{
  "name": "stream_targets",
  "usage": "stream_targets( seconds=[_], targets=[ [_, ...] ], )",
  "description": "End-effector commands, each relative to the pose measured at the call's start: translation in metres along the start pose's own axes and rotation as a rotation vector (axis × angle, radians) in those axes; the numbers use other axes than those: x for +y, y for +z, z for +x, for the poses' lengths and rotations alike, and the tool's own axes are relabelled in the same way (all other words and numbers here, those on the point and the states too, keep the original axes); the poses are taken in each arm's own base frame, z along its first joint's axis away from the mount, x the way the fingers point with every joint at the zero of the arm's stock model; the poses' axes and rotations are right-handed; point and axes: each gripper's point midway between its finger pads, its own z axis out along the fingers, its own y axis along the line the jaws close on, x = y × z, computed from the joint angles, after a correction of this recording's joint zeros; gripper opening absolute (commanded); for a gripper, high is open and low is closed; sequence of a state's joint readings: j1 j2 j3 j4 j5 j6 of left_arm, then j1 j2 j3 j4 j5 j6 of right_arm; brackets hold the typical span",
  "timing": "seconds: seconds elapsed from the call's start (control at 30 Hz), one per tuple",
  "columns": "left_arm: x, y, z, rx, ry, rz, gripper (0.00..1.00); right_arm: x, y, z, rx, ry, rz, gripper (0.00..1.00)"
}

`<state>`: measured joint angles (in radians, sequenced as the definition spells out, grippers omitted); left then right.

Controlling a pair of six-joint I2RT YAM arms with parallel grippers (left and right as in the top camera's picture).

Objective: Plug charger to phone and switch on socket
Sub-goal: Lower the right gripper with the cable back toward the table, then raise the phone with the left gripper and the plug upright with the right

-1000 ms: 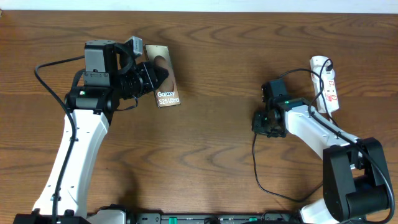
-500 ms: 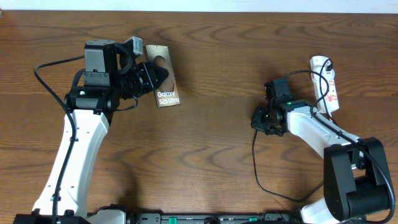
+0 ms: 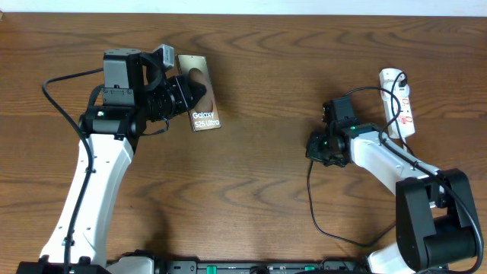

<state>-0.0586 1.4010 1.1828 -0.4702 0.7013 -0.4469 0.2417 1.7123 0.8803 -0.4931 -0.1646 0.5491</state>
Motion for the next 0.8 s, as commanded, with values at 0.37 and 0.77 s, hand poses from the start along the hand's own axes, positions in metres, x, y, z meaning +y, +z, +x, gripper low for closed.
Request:
stream_targets(
  seconds=[0.37, 0.77],
  targets=[
    [-0.059, -0.023, -0.017, -0.056, 0.106, 0.242, 0.07, 0.071, -0.08, 0.013, 0.022, -0.413, -0.767, 0.01],
    [-0.11, -0.043, -0.021, -0.045, 0.203, 0.49, 0.07, 0.112, -0.182, 0.048, -0.013, -0.614, -1.38, 0.01]
  ],
)
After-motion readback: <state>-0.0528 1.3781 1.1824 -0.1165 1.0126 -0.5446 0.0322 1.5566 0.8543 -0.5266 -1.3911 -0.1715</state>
